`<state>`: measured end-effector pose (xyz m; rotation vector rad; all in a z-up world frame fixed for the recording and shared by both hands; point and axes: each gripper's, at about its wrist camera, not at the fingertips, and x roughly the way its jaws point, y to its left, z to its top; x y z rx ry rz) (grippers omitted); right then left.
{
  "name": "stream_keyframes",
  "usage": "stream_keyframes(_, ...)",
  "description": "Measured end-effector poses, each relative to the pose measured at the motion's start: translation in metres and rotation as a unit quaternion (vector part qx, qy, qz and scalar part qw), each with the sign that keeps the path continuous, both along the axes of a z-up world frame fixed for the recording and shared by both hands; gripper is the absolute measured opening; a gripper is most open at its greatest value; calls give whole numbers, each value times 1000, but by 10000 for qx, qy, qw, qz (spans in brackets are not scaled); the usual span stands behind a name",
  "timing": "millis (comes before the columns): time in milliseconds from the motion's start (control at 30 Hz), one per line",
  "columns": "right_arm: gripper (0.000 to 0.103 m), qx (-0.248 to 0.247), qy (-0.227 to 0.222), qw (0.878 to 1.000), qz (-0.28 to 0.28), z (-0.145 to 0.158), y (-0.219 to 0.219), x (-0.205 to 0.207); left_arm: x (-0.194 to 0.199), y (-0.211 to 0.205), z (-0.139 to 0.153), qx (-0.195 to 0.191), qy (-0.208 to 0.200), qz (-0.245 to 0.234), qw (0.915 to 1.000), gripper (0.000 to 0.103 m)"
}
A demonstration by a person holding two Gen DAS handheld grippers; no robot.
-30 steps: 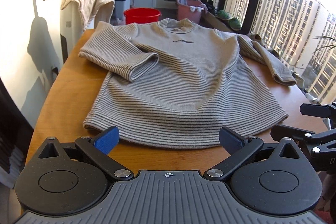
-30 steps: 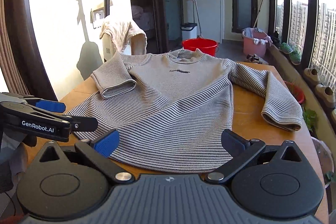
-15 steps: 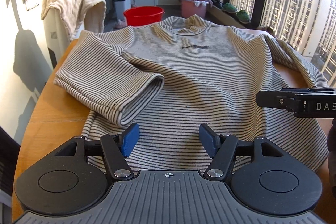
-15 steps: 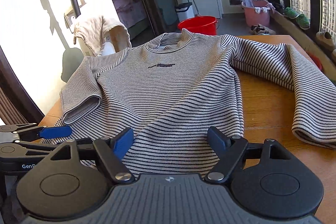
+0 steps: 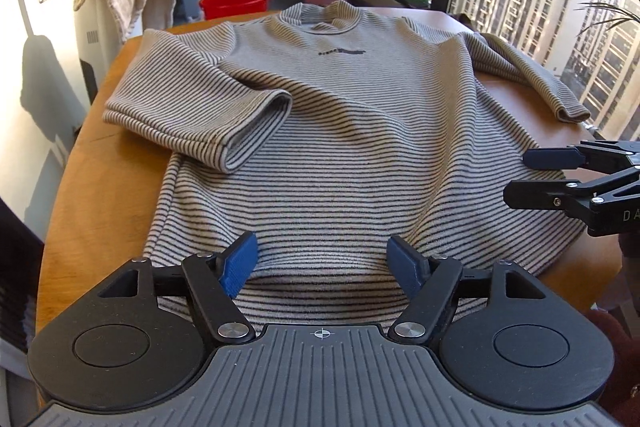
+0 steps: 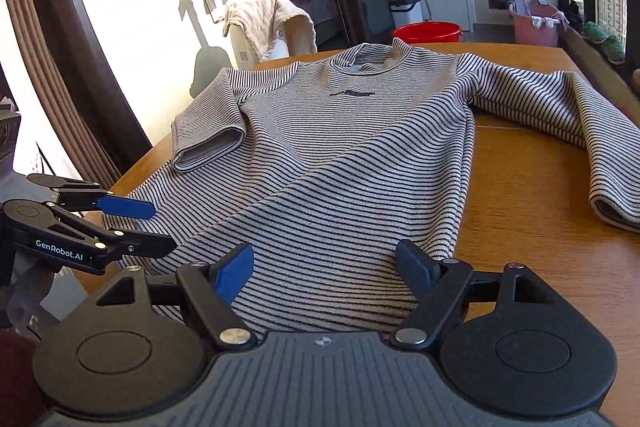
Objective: Fold clothes
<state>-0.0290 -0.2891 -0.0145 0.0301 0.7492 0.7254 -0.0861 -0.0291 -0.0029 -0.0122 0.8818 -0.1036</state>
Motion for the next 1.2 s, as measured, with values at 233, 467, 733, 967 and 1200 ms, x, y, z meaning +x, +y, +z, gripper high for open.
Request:
stream_keyframes(233,85,68,141,9996,228,7,-16,-37,-33,-13,16,212,106,-479,9986,80)
stream_keyframes(467,93,1122,182,9935,-31,29,-6,-17,8,-12,22,2302,-827,-228,9694,81)
stream_keyframes(733,101,1332,-147,9910,60,56,34,-17,32,-9,-4,2943,-598,-330,9533,25)
stream_keyframes(967,103,1479,-336,9883,130,62,36,-26,50,41,76,2085,-1168,705,9685,10)
stream_keyframes(1200,103,1594,-160,9871,36,55,31,-24,56,61,145,1731,-1794,1194,9610,9)
